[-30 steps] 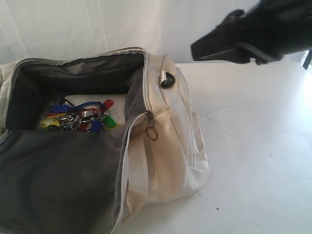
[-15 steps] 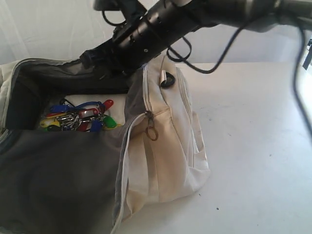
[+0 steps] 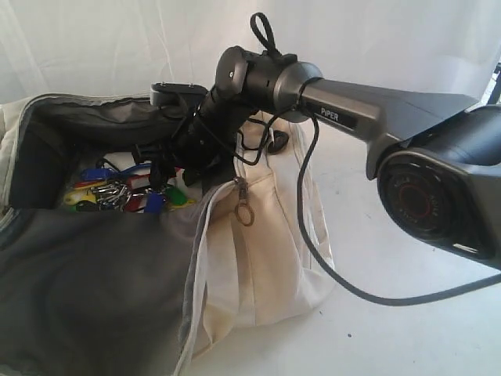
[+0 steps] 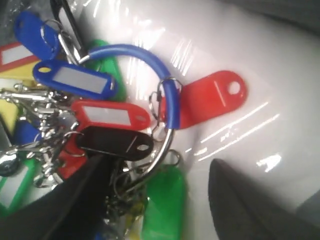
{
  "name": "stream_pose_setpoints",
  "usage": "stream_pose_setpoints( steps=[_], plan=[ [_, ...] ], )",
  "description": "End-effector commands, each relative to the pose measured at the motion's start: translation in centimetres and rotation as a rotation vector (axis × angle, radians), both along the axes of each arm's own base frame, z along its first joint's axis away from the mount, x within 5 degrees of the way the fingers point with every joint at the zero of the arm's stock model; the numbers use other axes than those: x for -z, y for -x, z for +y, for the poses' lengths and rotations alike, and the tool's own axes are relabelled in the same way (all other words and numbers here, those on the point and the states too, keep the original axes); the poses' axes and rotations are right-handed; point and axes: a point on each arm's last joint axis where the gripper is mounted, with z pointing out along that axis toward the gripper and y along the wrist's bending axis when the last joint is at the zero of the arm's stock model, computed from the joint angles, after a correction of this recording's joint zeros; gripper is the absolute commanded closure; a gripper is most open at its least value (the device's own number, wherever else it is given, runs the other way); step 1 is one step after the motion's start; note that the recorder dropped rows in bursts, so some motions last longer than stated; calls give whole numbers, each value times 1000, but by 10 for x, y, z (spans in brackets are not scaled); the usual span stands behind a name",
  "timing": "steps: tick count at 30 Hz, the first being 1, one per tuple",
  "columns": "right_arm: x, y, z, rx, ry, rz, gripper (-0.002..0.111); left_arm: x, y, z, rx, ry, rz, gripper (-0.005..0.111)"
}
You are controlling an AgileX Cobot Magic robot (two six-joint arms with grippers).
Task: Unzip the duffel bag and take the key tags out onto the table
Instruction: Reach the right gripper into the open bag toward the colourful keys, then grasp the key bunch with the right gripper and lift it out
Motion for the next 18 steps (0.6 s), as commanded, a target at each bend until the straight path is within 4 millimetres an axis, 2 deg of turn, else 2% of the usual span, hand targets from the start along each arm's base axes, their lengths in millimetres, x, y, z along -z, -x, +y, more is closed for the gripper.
stream_pose_setpoints(
  steps=[1,5,9,14,17,18],
  plan=[
    [9,-2,8,41,-98,49,51,2,0,-1,1,20,1,107],
    [13,-3,17,34,-216,75,51,2,0,-1,1,20,1,107],
    [25,-5,19,40,-219,96,51,2,0,-1,1,20,1,107],
    [29,-9,21,96,-264,99,53,2,0,-1,2,20,3,107],
    [28,-11,21,114,-273,77,73,2,0,-1,2,20,3,107],
    [28,-11,21,114,-273,78,86,2,0,-1,2,20,3,107]
  ],
)
